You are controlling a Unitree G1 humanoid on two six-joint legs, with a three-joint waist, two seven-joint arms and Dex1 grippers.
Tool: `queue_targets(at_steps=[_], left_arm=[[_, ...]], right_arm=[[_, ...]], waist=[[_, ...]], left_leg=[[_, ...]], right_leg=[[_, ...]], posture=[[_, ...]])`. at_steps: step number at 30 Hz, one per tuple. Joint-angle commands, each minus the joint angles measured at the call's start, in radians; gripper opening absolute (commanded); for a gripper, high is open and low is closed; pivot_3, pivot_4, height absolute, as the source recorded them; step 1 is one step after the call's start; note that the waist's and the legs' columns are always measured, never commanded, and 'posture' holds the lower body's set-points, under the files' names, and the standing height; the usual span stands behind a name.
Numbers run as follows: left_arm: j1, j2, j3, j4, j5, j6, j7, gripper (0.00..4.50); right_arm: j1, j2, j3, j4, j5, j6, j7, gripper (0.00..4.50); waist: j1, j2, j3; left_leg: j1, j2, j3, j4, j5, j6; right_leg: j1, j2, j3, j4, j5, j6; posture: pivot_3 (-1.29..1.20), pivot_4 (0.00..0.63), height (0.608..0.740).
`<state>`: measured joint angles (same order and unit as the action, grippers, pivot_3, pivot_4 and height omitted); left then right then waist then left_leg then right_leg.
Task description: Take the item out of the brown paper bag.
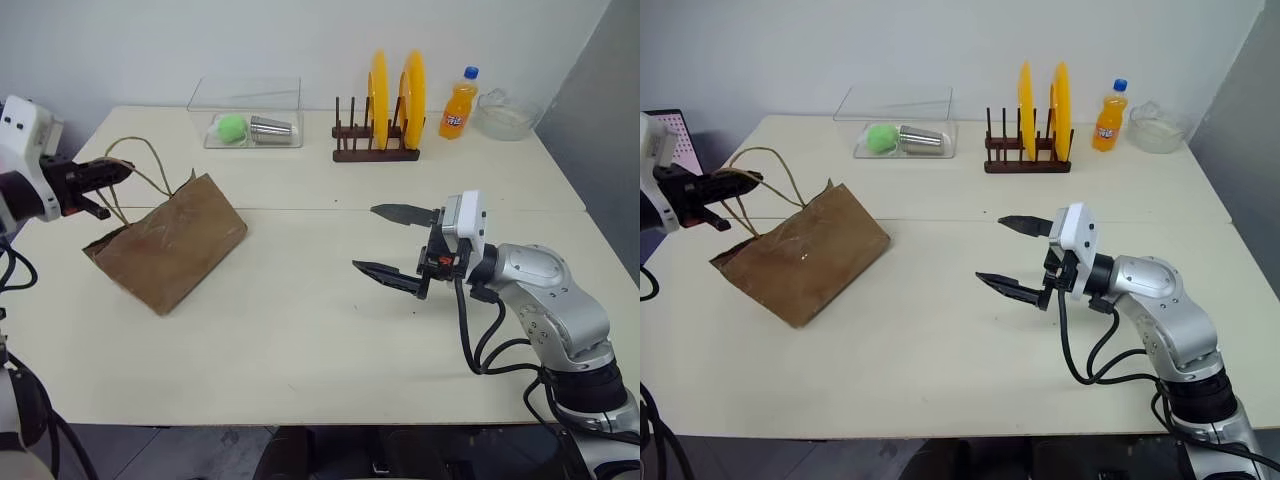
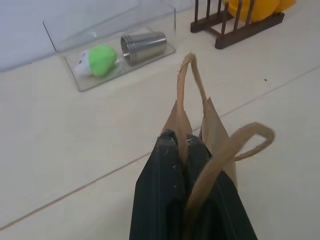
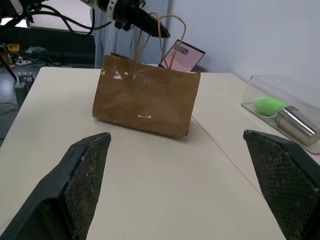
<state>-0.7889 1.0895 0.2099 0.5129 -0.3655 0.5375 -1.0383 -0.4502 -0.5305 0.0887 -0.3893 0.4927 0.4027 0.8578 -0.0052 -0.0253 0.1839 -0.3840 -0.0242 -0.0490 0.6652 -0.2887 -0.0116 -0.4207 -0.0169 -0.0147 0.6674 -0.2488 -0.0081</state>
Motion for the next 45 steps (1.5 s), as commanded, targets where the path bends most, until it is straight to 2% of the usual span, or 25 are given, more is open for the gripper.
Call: queue_targets(at_steps=[1,7,11,23,28,33,45], left_arm=[[-0.104,-0.013,-0.021,0.038,0.020,-0.059,-0.040,0.05],[-0.344,-0.110,-0.130,0.136,0.079,-0.116,-0.133,0.05],[-0.482,-0.199,-0.184,0.224,0.120,-0.152,-0.172,0.05],[-0.697,-0.457,-0.218,0.475,0.196,-0.301,-0.190,0.05],[-0.747,-0.582,-0.204,0.569,0.201,-0.327,-0.146,0.05],[-0.790,-0.690,-0.197,0.662,0.226,-0.370,-0.035,0.05],[-0.870,-0.796,-0.150,0.769,0.269,-0.411,0.194,0.05]], right_arm=[[0.003,-0.011,-0.023,-0.036,0.002,-0.007,-0.005,4.50],[0.029,-0.053,-0.069,-0.044,0.015,0.015,-0.019,4.50],[0.099,-0.118,-0.106,-0.080,0.021,0.044,-0.005,4.50],[0.276,-0.225,-0.239,-0.200,0.064,0.137,-0.052,4.50],[0.323,-0.232,-0.279,-0.222,0.063,0.150,-0.070,4.50],[0.386,-0.233,-0.313,-0.241,0.056,0.146,-0.080,4.50],[0.426,-0.234,-0.329,-0.278,0.062,0.159,-0.109,4.50]], waist=[[0.001,0.000,0.000],[0.007,-0.002,0.001],[0.004,-0.002,0.001],[-0.007,-0.003,0.002],[-0.002,-0.004,0.002],[-0.001,-0.005,0.003],[0.000,-0.005,0.003]], left_leg=[[0.000,0.000,0.000,0.000,0.000,0.000],[-0.002,-0.001,-0.001,0.008,0.000,0.000],[-0.004,-0.001,0.000,0.013,0.000,0.001],[-0.004,-0.001,-0.001,0.014,0.000,0.001],[-0.004,-0.001,0.000,0.015,0.000,0.001],[-0.004,-0.001,-0.001,0.014,0.000,0.001],[-0.003,-0.001,0.000,0.015,0.000,0.001]], right_leg=[[0.000,0.000,0.000,0.000,0.000,0.000],[0.000,0.000,-0.001,0.006,0.000,0.000],[0.000,0.000,0.000,0.009,0.000,0.001],[-0.001,0.001,-0.001,0.012,-0.001,0.003],[-0.001,0.000,0.000,0.012,-0.001,0.003],[-0.001,0.000,0.000,0.012,-0.002,0.004],[-0.001,0.000,0.001,0.013,-0.003,0.006]], posture=[[0.00,0.150,0.740],[0.00,0.150,0.740],[0.00,0.150,0.740],[0.00,0.150,0.740],[0.00,0.150,0.740],[0.00,0.150,0.740],[0.00,0.150,0.740]])
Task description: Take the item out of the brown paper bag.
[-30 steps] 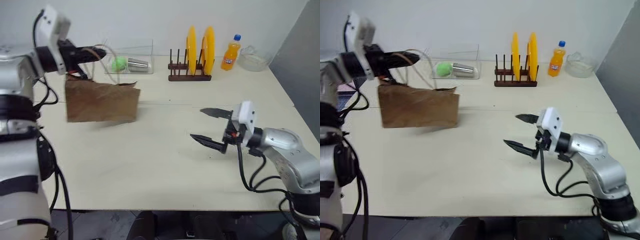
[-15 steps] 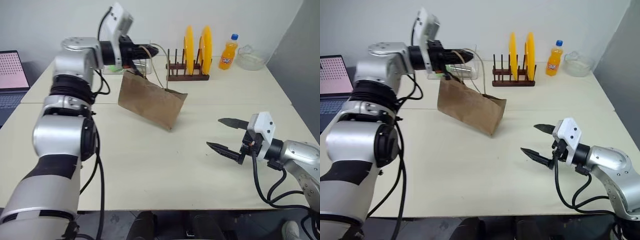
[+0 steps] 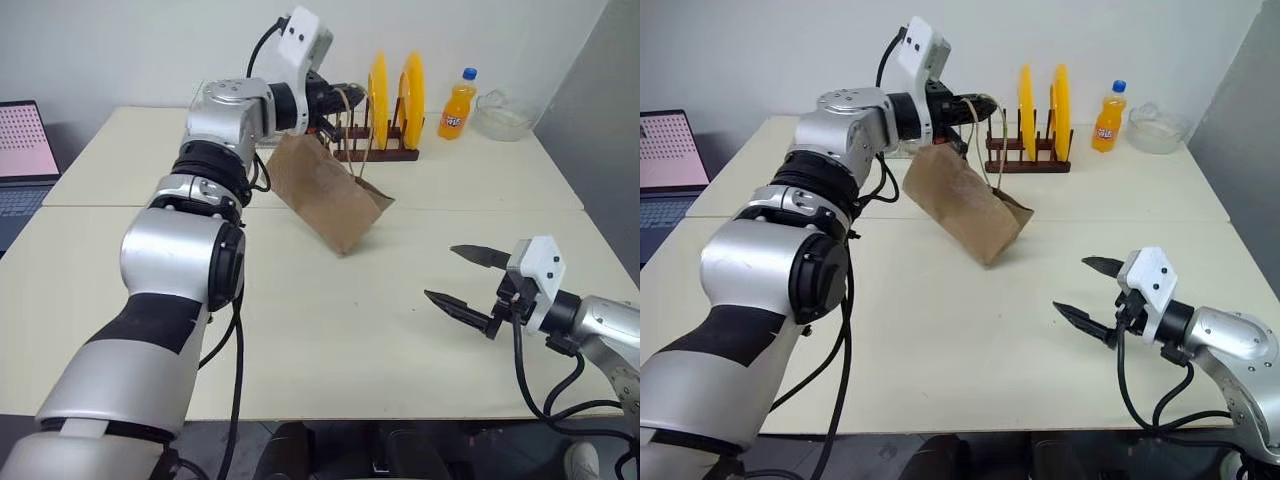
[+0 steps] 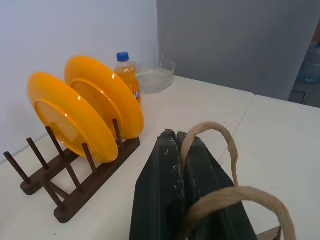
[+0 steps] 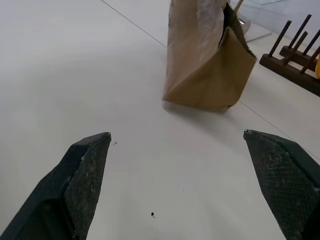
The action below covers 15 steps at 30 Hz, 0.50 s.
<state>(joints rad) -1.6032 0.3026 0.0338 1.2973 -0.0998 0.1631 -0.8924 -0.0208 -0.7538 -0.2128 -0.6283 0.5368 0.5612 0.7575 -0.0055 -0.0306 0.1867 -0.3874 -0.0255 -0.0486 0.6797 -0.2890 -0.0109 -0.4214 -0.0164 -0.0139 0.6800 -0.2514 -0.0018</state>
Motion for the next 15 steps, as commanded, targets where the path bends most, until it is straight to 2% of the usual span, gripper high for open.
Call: queue_targets(at_steps=[1,15], left_arm=[[-0.058,-0.017,0.030,-0.010,0.008,-0.038,0.071,0.05],[-0.093,-0.094,0.110,0.012,0.000,-0.020,0.252,0.05]], right_arm=[[-0.002,-0.010,-0.028,-0.040,0.018,0.000,-0.010,4.50],[0.006,-0.009,-0.024,-0.047,0.018,0.000,-0.023,4.50]], waist=[[0.000,0.000,0.000],[0.001,0.000,0.000]], left_leg=[[0.000,0.000,0.000,0.000,0.000,0.000],[0.000,0.000,0.000,0.000,0.000,-0.001]], right_leg=[[0.000,0.000,0.000,0.000,0.000,0.000],[0.000,0.000,0.000,0.000,0.000,0.000]], posture=[[0.00,0.150,0.740],[0.00,0.150,0.740]])
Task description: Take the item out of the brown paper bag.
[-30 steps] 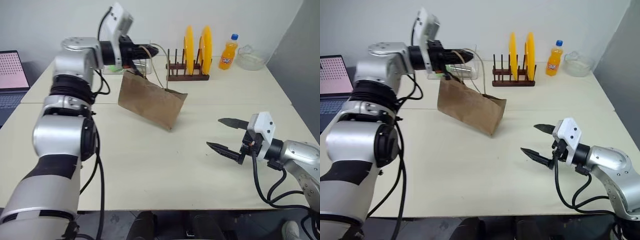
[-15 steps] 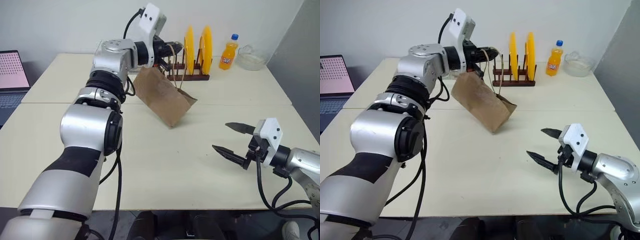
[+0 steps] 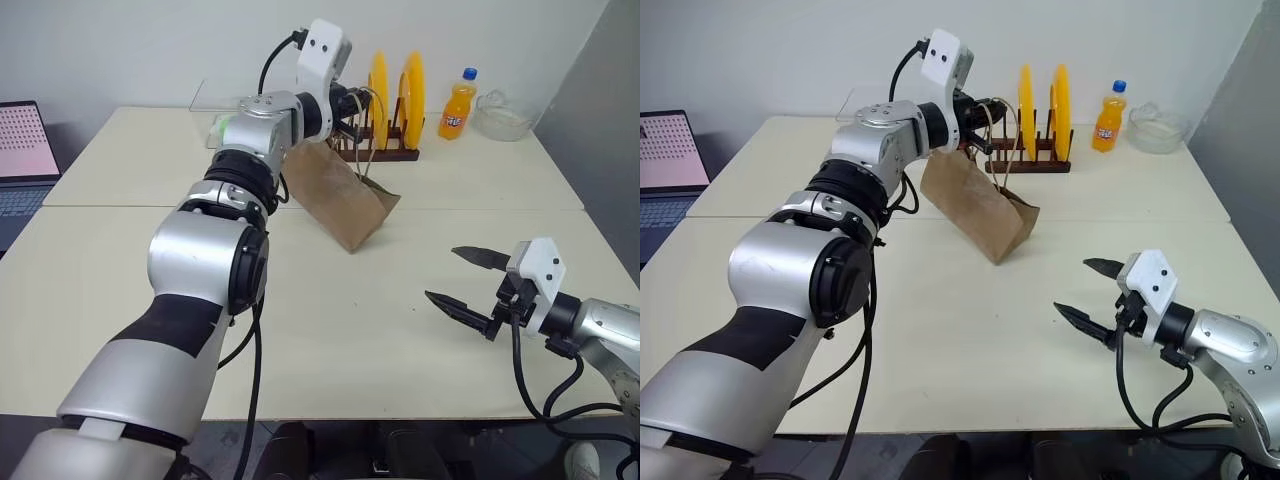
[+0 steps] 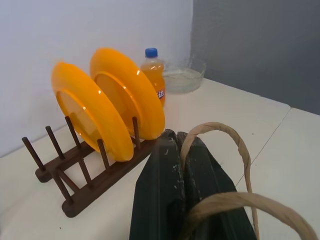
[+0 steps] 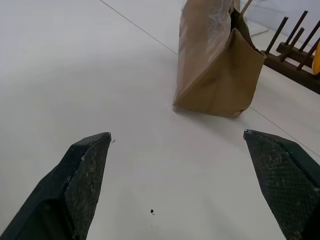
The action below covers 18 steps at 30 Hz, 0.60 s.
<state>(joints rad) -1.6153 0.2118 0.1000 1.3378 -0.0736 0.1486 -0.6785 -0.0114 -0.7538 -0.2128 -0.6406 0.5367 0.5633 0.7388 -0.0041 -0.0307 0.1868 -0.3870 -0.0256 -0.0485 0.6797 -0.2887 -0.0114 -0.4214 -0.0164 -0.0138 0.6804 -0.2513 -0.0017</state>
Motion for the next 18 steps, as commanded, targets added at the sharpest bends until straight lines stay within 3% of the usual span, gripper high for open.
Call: queue_targets(at_steps=[1,9,18], left_arm=[[-0.088,-0.005,0.053,-0.027,-0.030,-0.002,0.050,0.05],[-0.126,-0.034,0.124,-0.018,-0.045,0.019,0.161,0.05],[-0.081,-0.059,0.094,-0.019,0.000,-0.011,0.126,0.05]], right_arm=[[-0.005,-0.009,-0.024,-0.035,0.018,-0.001,-0.005,4.50],[-0.015,-0.010,-0.017,-0.035,0.020,0.007,-0.004,4.50],[-0.014,-0.003,-0.014,-0.051,0.025,0.017,-0.012,4.50]], waist=[[0.000,0.000,0.000],[0.000,0.000,0.000],[-0.001,0.000,0.000]], left_leg=[[0.000,0.000,0.000,0.000,0.000,0.000],[0.001,0.000,0.000,0.000,0.000,-0.001],[0.001,0.000,0.001,0.000,0.003,-0.005]], right_leg=[[0.000,0.000,0.000,0.000,0.000,0.000],[0.000,0.000,0.000,0.000,0.000,0.000],[0.000,0.000,0.001,0.000,0.000,0.000]], posture=[[0.00,0.150,0.740],[0.00,0.150,0.740],[0.00,0.150,0.740]])
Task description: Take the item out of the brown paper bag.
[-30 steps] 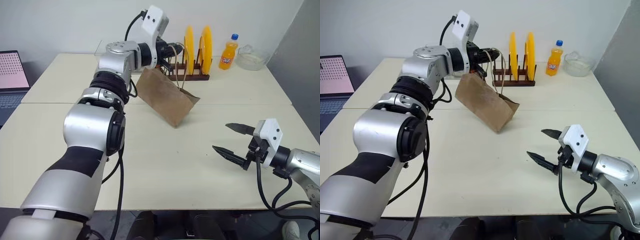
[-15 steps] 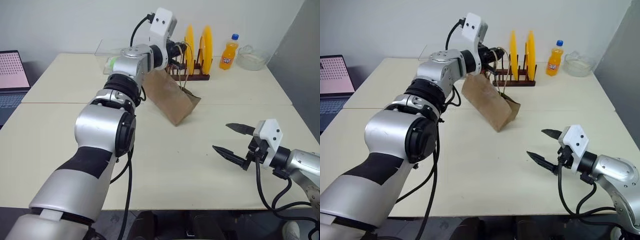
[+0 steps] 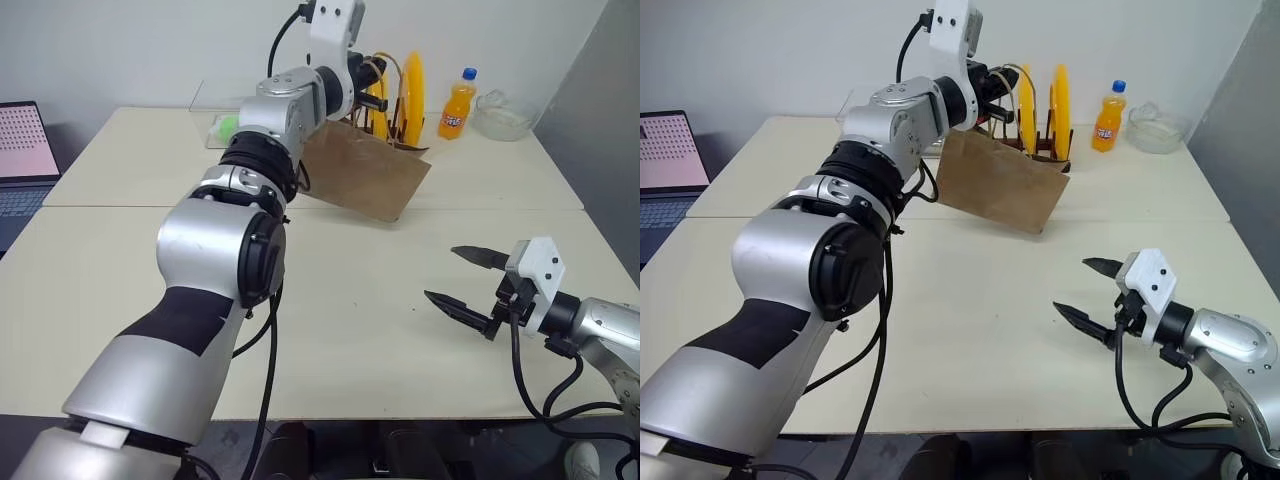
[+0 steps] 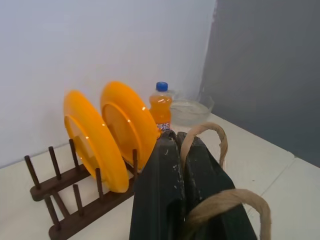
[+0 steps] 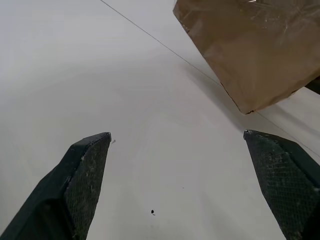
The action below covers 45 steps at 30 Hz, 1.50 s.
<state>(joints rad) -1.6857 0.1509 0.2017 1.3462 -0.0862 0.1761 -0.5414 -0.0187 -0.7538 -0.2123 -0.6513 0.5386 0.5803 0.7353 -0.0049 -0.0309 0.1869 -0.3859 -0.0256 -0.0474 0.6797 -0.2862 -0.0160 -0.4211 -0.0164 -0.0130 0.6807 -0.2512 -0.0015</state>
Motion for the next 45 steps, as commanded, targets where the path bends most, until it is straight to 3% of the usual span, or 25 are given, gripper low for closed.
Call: queue_targets(at_steps=[1,30,33,41,45], left_arm=[[-0.005,0.001,-0.006,-0.027,0.013,-0.036,-0.010,0.05],[0.137,0.083,-0.146,-0.065,0.133,-0.010,-0.093,0.05],[0.147,0.099,-0.150,-0.064,0.136,-0.017,-0.101,0.60],[0.189,0.178,-0.228,-0.106,0.206,-0.135,-0.177,2.96],[0.244,0.255,-0.251,-0.182,0.209,-0.165,-0.284,2.96]], right_arm=[[-0.005,-0.002,-0.015,-0.043,0.024,0.001,-0.010,4.50],[-0.069,0.029,0.012,-0.015,0.012,-0.010,-0.066,4.50],[-0.077,0.035,0.021,-0.009,0.009,-0.015,-0.068,4.50],[-0.092,0.036,0.036,0.001,0.004,-0.024,-0.057,4.50],[-0.102,0.031,0.052,0.010,-0.006,-0.028,-0.047,4.50]], waist=[[0.000,0.000,0.000],[0.000,0.000,0.000],[-0.001,0.000,0.000],[-0.001,0.000,0.000],[-0.004,0.000,0.000]], left_leg=[[0.000,0.000,0.000,0.000,0.000,0.000],[0.002,0.000,0.000,0.000,0.000,0.000],[0.002,0.000,0.000,0.000,0.000,0.000],[0.002,0.000,0.000,0.000,0.000,0.000],[0.002,0.000,0.001,0.000,0.000,0.000]], right_leg=[[0.000,0.000,0.000,0.000,0.000,0.000],[0.001,0.000,0.001,0.001,0.002,-0.003],[0.001,0.000,0.001,0.001,0.002,-0.003],[0.001,0.000,0.001,0.001,0.003,-0.004],[0.001,0.000,0.001,0.002,0.003,-0.004]], posture=[[0.00,0.150,0.740],[0.00,0.150,0.740],[0.00,0.150,0.740],[0.00,0.150,0.740],[0.00,0.150,0.740]])
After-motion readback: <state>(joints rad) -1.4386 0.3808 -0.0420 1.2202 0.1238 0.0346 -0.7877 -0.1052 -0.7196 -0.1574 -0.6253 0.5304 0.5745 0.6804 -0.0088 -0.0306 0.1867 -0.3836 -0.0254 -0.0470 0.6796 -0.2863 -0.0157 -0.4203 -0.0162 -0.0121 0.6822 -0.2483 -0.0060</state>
